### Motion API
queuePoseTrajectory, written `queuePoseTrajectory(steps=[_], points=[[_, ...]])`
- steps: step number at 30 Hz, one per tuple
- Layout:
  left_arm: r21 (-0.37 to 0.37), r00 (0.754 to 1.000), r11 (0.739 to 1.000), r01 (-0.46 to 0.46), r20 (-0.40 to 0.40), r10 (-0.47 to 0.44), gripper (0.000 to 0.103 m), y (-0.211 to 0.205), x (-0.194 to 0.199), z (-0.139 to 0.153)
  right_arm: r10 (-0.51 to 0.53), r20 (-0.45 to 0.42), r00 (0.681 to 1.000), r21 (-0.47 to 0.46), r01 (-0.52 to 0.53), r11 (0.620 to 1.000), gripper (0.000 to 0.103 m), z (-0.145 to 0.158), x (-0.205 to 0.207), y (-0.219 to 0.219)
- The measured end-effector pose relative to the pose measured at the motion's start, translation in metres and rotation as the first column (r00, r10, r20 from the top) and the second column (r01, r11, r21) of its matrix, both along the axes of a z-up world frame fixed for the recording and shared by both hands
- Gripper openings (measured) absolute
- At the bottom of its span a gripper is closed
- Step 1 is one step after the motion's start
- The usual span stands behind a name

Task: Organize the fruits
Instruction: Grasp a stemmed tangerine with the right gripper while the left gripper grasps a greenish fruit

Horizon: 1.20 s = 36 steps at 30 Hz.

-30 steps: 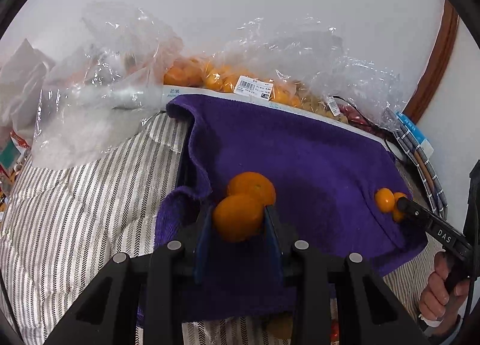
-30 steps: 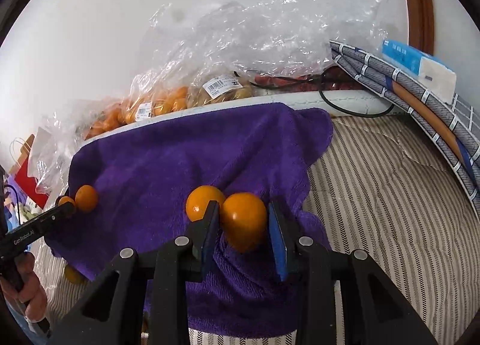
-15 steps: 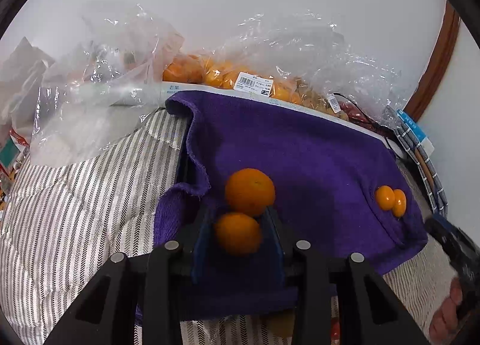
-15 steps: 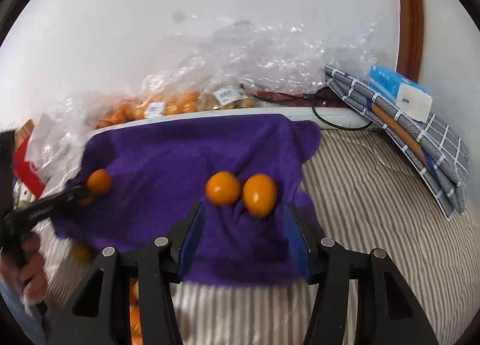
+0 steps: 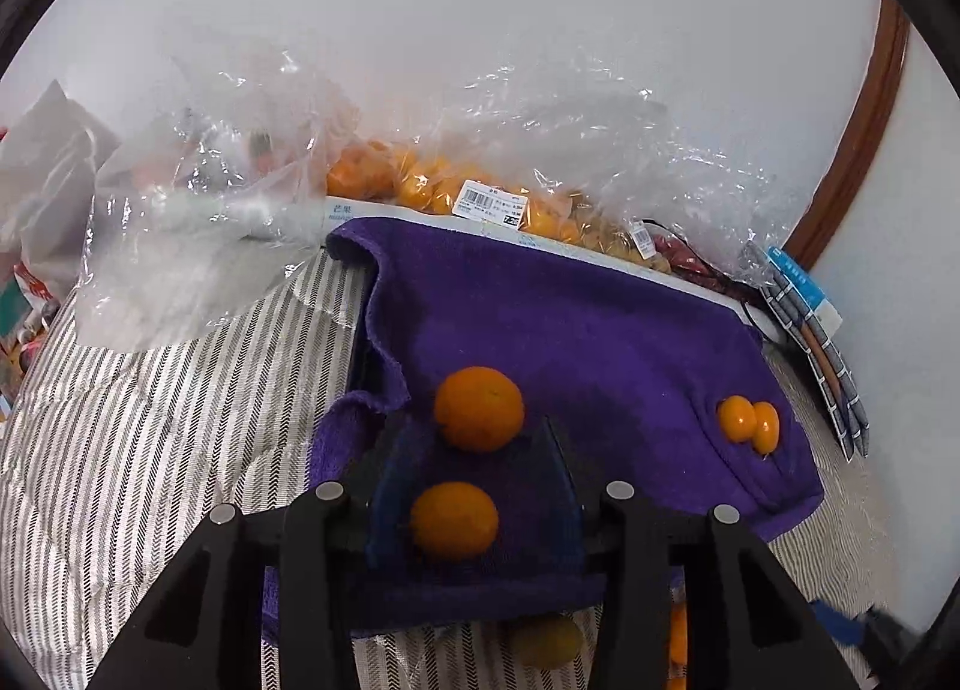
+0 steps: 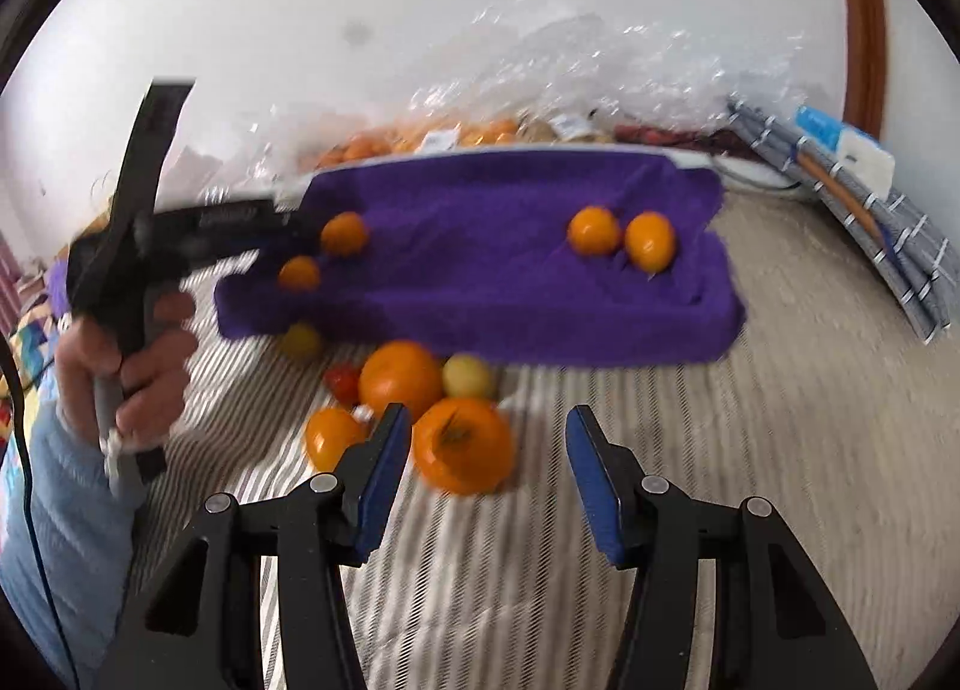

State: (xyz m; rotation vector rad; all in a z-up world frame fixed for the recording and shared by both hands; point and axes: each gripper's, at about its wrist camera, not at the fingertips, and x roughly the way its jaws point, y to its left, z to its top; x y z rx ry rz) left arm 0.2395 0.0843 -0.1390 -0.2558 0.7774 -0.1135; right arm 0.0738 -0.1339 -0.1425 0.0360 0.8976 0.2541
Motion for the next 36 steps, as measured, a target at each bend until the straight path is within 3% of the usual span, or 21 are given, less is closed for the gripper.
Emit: queuePoseTrajectory(steps=[8,12,14,18,21,27,33,36], points=[[-0.017,1.000,1.000,0.004,0.010,-0.004,0.041,0.003,-0.002,0.002,-0.011,-0.025,1.000,-0.061,0.010,0.998,0.054,-0.020,0.008,0.015],[-0.015,1.000,1.000,0.012,0.011,-0.012,0.041,0.000,-0.002,0.002,-0.008,-0.062,0.998,-0.034,0.006,0.999,0.043,-0.027,0.014,0.016],[-0.019,1.000,1.000,0.009,0.016,-0.009,0.041,-0.001,-0.003,0.002,-0.005,-0.048,0.999,-0.059,0.003,0.998,0.043,-0.027,0.015,0.019],[0.012,0.999,1.000,0.002,0.037,-0.002,0.041,-0.004,-0.005,0.003,0.004,-0.024,1.000,-0.125,-0.007,0.992,0.043,-0.026,0.010,0.029],[0.036,0.998,0.999,0.003,0.068,-0.006,0.041,-0.006,-0.009,0.009,0.011,-0.024,1.000,-0.124,-0.014,0.992,0.043,-0.026,0.007,0.029],[0.017,0.988,0.993,0.118,0.101,-0.119,0.041,-0.014,-0.023,0.023,-0.013,0.000,1.000,-0.085,0.013,0.996,0.043,-0.018,0.000,0.014],[-0.039,0.968,0.967,0.251,0.023,-0.250,0.041,-0.023,-0.058,0.010,-0.020,0.039,0.999,-0.146,0.026,0.989,0.043,-0.013,-0.010,-0.008],[-0.021,0.972,0.972,0.235,-0.005,-0.236,0.041,-0.024,-0.072,-0.003,-0.027,0.052,0.998,-0.134,0.033,0.990,0.043,-0.010,-0.015,-0.026]])
